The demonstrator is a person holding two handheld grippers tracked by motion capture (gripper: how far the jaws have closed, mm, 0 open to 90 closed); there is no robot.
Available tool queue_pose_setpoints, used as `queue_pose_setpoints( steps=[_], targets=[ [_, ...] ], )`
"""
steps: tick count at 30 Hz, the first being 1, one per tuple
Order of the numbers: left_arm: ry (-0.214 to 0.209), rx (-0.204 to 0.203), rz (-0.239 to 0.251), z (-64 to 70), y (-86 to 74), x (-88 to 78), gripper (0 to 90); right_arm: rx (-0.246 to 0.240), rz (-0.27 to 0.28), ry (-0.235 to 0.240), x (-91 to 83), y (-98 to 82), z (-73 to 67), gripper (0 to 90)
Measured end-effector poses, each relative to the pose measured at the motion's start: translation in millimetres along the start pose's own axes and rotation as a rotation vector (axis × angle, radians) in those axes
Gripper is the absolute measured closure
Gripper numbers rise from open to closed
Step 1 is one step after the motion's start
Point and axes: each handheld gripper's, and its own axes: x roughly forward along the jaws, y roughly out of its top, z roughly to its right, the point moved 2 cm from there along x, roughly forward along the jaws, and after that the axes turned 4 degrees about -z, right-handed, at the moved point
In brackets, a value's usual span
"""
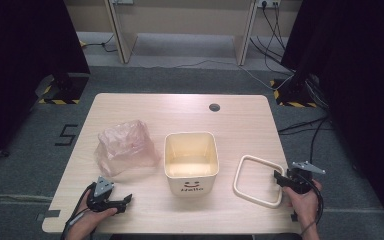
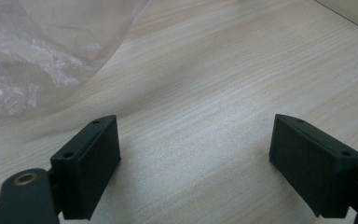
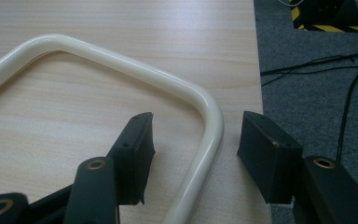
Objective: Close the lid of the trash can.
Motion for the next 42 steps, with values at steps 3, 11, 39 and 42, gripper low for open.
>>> queue_pose_setpoints(
  steps=[3,11,39,42],
  targets=[
    [0.0,0.0,0.0,0.0,0.0,0.0,15.2,0.01,0.012,0.002,1.6,0.4,1.1,46.0],
    [-0.001,0.0,0.0,0.0,0.0,0.0,15.1,0.008,0.031,-0.018,2.0,-0.5,5.7,59.7],
    [-0.005,-0.001,0.003,0.5,-0.1,-0.5,15.5,-0.034,0.082,-0.014,-6.9,2.8,-2.2,80.7],
    [-0.056,-0.04,0.027,5.2,2.3,-1.7,16.4,-0.045,0.118,-0.01,-13.5,8.9,-3.8,80.7]
  ],
)
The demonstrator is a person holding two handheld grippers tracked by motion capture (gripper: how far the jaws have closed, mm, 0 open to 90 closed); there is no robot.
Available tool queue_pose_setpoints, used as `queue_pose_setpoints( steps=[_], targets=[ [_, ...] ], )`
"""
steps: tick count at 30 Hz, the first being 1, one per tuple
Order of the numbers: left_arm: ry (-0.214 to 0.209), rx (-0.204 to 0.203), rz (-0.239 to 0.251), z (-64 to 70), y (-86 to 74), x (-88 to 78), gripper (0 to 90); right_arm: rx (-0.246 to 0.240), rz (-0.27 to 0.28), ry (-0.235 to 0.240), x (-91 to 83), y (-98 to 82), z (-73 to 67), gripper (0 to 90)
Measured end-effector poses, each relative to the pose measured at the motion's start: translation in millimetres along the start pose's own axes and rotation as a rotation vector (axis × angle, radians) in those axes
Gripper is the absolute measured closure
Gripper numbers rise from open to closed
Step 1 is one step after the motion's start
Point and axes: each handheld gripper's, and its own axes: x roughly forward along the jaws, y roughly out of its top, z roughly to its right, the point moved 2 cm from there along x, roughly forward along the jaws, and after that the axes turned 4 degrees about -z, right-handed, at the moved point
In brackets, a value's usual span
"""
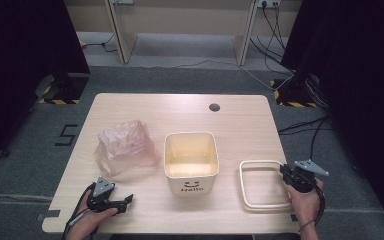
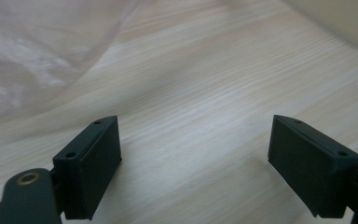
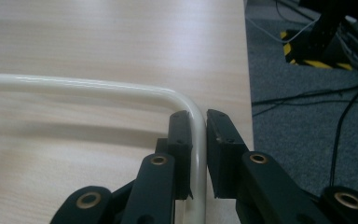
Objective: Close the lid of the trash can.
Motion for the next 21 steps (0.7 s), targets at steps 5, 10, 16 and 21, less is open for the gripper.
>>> queue_pose_setpoints(
  steps=[5,10,16,21],
  targets=[
    [-0.018,0.011,0.082,11.3,11.0,-7.0,16.9,0.013,0.069,-0.009,-14.2,11.6,4.5,80.9],
    [-0.043,0.058,0.15,30.5,24.7,-14.0,16.9,0.047,0.094,0.019,-20.2,15.2,7.9,80.9],
    [-0.063,0.115,0.208,54.1,44.4,-24.4,16.9,0.05,0.138,0.058,-29.7,30.1,3.1,80.9],
    [-0.074,0.172,0.248,72.3,62.8,-31.3,16.9,0.044,0.175,0.097,-34.6,47.6,-7.7,81.0]
  ],
)
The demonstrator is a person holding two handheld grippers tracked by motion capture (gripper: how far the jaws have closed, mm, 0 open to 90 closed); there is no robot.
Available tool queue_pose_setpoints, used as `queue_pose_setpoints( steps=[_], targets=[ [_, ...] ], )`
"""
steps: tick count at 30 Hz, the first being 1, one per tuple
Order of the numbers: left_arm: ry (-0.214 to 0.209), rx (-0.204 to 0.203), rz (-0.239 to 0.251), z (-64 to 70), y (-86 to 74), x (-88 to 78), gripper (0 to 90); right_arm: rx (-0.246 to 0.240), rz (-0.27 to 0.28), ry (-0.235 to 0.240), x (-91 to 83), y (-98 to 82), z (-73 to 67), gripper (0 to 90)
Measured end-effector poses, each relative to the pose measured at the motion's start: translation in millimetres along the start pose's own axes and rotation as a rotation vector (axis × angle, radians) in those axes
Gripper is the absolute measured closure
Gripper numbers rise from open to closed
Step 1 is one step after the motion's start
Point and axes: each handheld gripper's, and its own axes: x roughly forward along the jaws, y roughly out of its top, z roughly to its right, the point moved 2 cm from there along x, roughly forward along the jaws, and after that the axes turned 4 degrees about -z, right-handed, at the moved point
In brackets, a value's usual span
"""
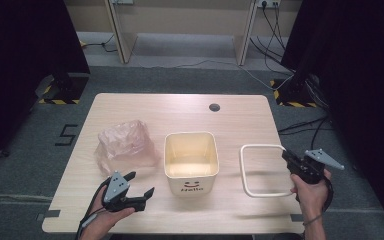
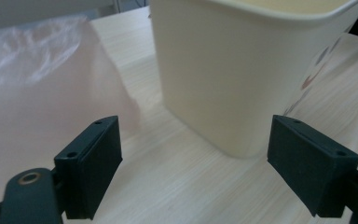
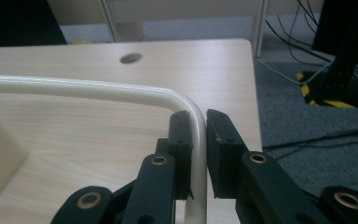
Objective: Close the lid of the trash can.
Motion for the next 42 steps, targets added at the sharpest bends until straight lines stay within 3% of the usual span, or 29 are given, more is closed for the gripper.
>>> queue_pose_setpoints(
  steps=[6,10,18,25,30,37,39,42],
  targets=[
    [-0.02,0.043,0.029,11.5,21.8,4.2,16.8,-0.027,0.064,0.063,-6.8,27.3,-21.8,81.0],
    [-0.025,0.06,0.045,17.7,34.4,6.5,16.8,-0.019,0.1,0.107,-8.4,41.8,-35.2,81.0],
    [-0.047,0.089,0.067,31.8,50.0,11.5,16.7,-0.063,0.128,0.174,-3.1,71.4,-67.2,81.1],
    [-0.033,0.107,0.085,41.2,51.1,12.3,16.6,-0.107,0.103,0.249,17.7,82.9,-112.0,81.0],
    [-0.041,0.115,0.102,47.0,53.3,11.9,16.6,-0.135,0.067,0.272,37.0,86.0,-138.0,81.1],
    [-0.054,0.135,0.111,57.9,55.8,16.6,16.2,-0.149,0.019,0.288,53.3,85.3,-159.1,81.0],
    [-0.042,0.161,0.123,60.0,59.3,17.4,16.2,-0.148,0.004,0.291,56.6,84.4,-163.5,81.0],
    [-0.032,0.167,0.124,64.1,62.4,18.8,16.2,-0.179,-0.013,0.28,59.3,84.7,-173.1,81.0]
  ],
)
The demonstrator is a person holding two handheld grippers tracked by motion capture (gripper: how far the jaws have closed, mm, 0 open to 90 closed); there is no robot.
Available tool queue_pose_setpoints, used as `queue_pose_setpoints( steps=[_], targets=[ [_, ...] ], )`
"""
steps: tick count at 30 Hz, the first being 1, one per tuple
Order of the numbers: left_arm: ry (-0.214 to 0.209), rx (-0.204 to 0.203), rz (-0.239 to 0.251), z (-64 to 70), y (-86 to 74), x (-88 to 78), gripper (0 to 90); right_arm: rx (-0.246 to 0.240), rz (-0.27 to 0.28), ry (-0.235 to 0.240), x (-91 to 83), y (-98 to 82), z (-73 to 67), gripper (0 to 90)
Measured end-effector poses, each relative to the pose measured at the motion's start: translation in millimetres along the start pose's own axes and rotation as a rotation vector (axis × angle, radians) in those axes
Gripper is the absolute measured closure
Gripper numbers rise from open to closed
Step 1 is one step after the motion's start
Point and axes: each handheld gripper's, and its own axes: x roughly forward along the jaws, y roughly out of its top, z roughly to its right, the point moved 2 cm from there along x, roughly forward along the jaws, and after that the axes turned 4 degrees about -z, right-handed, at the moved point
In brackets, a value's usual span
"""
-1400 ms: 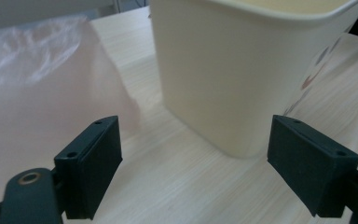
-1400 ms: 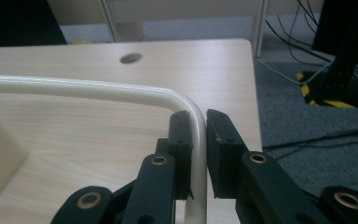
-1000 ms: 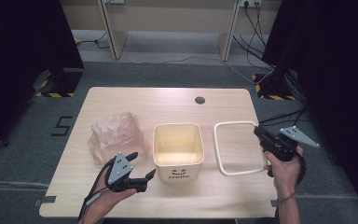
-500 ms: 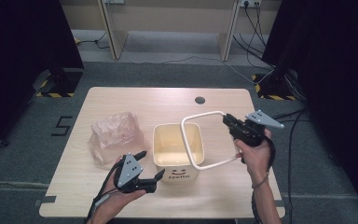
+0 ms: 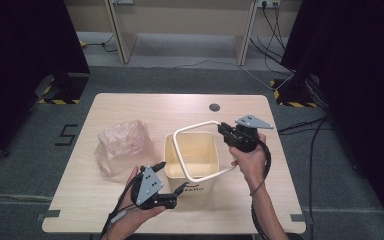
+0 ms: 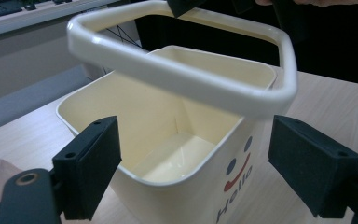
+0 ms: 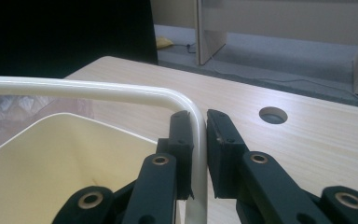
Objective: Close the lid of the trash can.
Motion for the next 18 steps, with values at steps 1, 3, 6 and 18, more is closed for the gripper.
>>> queue_pose_setpoints(
  steps=[1,3,6,18],
  targets=[
    [0.0,0.0,0.0,1.2,0.9,0.6,16.2,-0.002,-0.003,0.001,1.4,1.3,-2.5,80.9],
    [-0.004,0.001,0.002,3.3,1.2,1.6,16.2,0.0,-0.006,0.011,4.7,4.3,-7.2,80.9],
    [-0.001,0.005,0.002,6.7,0.5,2.4,16.2,0.001,-0.014,0.017,10.1,8.1,-13.2,80.9],
    [0.045,0.007,-0.026,5.9,-5.4,6.8,15.1,-0.027,-0.072,0.005,25.3,5.2,-27.5,80.5]
  ],
)
